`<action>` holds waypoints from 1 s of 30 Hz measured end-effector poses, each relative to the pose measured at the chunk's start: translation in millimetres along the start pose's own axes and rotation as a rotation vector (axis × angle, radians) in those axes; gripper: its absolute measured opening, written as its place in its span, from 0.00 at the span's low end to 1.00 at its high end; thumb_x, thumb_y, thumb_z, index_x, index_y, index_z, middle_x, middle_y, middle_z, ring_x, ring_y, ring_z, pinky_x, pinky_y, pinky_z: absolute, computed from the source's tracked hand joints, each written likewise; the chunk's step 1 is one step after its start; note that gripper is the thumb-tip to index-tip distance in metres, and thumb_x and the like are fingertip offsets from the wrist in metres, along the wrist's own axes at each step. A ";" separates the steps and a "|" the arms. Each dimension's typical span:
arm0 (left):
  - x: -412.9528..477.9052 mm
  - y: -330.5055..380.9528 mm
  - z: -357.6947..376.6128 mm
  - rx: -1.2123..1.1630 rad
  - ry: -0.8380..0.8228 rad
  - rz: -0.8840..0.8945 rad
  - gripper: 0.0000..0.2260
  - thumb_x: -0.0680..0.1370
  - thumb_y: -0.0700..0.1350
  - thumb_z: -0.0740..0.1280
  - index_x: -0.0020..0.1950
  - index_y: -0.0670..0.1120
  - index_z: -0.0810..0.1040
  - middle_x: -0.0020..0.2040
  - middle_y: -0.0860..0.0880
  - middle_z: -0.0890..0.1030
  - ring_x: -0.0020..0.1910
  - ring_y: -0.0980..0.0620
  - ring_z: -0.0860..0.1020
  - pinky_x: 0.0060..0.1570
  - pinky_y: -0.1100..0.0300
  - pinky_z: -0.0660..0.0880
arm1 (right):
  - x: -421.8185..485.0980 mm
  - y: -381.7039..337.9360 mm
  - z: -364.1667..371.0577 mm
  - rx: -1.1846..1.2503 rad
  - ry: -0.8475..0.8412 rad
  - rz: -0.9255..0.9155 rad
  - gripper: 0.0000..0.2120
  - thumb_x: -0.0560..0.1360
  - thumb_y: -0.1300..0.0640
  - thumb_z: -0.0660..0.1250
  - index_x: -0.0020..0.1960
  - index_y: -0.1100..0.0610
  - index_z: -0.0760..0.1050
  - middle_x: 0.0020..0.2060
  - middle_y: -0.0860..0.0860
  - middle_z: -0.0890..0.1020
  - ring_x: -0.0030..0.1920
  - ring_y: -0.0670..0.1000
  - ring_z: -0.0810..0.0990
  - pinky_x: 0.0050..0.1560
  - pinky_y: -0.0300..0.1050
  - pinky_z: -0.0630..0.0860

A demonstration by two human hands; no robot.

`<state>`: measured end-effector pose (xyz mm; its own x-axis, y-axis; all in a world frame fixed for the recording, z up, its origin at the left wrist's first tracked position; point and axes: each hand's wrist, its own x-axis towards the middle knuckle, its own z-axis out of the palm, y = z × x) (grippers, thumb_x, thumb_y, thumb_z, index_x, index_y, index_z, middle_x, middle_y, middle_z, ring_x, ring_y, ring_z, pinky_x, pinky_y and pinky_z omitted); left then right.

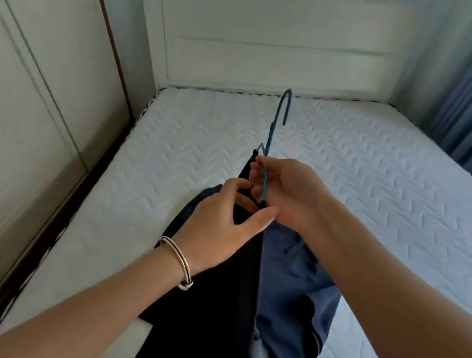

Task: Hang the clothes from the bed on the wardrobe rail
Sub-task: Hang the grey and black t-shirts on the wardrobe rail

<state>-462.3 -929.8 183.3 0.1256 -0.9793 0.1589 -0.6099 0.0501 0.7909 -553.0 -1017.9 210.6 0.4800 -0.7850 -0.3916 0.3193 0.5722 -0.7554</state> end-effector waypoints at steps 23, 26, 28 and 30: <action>-342.2 224.3 -388.9 0.754 1.062 -0.018 0.11 0.78 0.42 0.61 0.55 0.44 0.81 0.51 0.45 0.83 0.44 0.49 0.76 0.38 0.79 0.65 | -324.8 -70.3 351.1 -1.256 -0.633 -1.356 0.12 0.78 0.52 0.60 0.61 0.51 0.71 0.51 0.49 0.76 0.51 0.50 0.75 0.49 0.39 0.66; -407.0 207.7 -419.1 0.758 1.130 -0.061 0.11 0.78 0.42 0.61 0.55 0.44 0.81 0.51 0.48 0.83 0.48 0.44 0.79 0.41 0.75 0.67 | -352.7 -25.0 401.3 -1.273 -0.781 -1.282 0.09 0.78 0.51 0.59 0.57 0.49 0.73 0.41 0.48 0.80 0.33 0.46 0.78 0.34 0.32 0.71; -446.6 192.9 -441.1 0.764 1.119 -0.112 0.10 0.78 0.43 0.61 0.55 0.44 0.81 0.50 0.48 0.83 0.47 0.46 0.79 0.43 0.73 0.69 | -366.9 7.4 431.8 -1.294 -0.810 -1.295 0.11 0.77 0.50 0.60 0.53 0.51 0.78 0.31 0.47 0.79 0.24 0.41 0.72 0.26 0.25 0.66; -484.2 176.6 -464.2 0.730 1.086 -0.161 0.10 0.78 0.43 0.62 0.56 0.45 0.80 0.50 0.49 0.82 0.47 0.53 0.77 0.44 0.76 0.68 | -377.5 41.7 458.1 -1.257 -0.821 -1.285 0.11 0.77 0.50 0.60 0.51 0.53 0.79 0.28 0.47 0.75 0.25 0.42 0.71 0.26 0.24 0.64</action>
<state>-267.5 -355.7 520.3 0.5873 -0.2919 0.7549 -0.7655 -0.5032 0.4009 -346.5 -588.9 567.6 0.7917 -0.0367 0.6098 0.2448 -0.8955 -0.3717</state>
